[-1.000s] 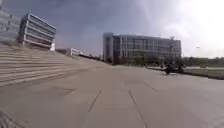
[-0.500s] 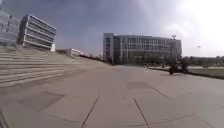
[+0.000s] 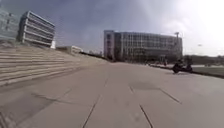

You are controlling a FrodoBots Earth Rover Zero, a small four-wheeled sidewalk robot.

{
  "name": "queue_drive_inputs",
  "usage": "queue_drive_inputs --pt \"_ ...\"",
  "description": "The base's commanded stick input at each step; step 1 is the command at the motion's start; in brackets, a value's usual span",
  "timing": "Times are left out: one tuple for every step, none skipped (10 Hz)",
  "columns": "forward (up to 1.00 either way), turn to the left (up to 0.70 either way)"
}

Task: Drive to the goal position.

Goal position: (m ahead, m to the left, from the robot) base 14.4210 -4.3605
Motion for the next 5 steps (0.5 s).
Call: queue_drive_inputs --pt "0.30 0.00" --pt "0.50 0.00" --pt "0.87 0.00" --pt "1.00 0.00" --pt "1.00 0.00"
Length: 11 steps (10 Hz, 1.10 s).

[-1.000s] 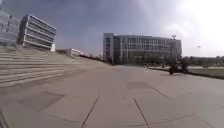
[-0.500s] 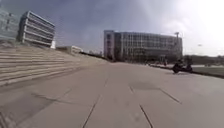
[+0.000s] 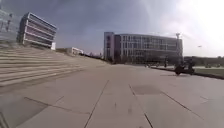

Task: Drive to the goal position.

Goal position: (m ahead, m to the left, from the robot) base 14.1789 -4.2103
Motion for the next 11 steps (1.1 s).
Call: queue_drive_inputs --pt "1.00 0.00" --pt "1.00 -0.18" --pt "1.00 -0.21" --pt "1.00 -0.25" --pt "1.00 -0.05" --pt "1.00 0.00" --pt "1.00 0.00" --pt "1.00 0.00" --pt "1.00 0.00" --pt "1.00 0.00" --pt "1.00 0.00"
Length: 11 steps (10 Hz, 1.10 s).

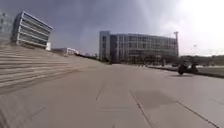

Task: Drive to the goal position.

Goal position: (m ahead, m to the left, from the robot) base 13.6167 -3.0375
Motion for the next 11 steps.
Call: queue_drive_inputs --pt "1.00 0.00" --pt "1.00 0.00" --pt "1.00 0.00" --pt "1.00 0.00" --pt "1.00 0.00" --pt "1.00 0.00" --pt "1.00 -0.09" --pt "1.00 -0.21" --pt "1.00 -0.17" --pt "1.00 -0.05" --pt "1.00 0.00"
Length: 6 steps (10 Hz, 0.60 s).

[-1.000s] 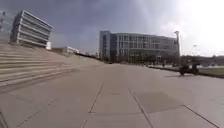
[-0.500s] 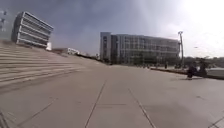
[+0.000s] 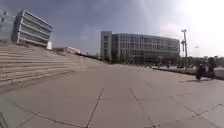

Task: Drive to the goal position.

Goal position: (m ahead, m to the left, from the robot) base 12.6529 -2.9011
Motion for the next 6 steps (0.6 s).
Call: queue_drive_inputs --pt "1.00 0.00" --pt "1.00 0.00" --pt "1.00 0.00" --pt "1.00 0.00" --pt "1.00 0.00" --pt "1.00 0.00"
